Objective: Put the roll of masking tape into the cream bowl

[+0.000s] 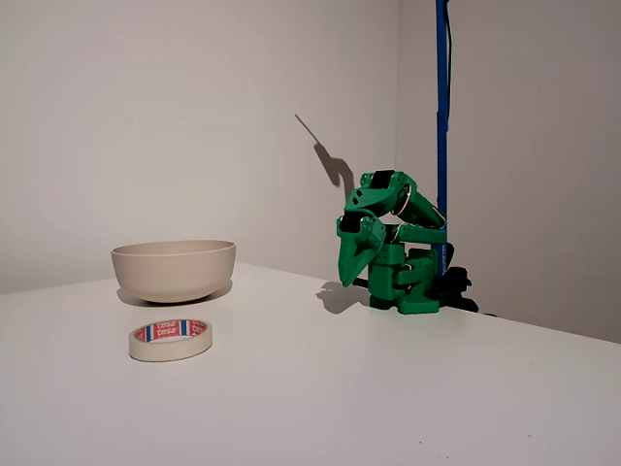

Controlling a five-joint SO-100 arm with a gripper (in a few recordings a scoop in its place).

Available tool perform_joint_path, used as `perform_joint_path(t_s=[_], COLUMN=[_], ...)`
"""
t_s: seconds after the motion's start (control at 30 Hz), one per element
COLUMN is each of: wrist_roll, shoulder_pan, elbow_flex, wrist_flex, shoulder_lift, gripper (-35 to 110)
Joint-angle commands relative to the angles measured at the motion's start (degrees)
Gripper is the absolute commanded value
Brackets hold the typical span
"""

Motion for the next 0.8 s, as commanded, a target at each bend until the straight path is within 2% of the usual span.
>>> perform_joint_path(t_s=[0.0, 0.3, 0.57, 0.77], wrist_roll=[1.6, 3.1, 1.3, 0.6], shoulder_pan=[3.7, 5.3, 7.8, 9.8], elbow_flex=[-3.3, -10.6, -28.2, -49.0], wrist_flex=[-2.5, -2.4, -1.9, 4.5], shoulder_lift=[0.4, -0.9, -22.5, -36.4], gripper=[-8, -8, -8, -8])
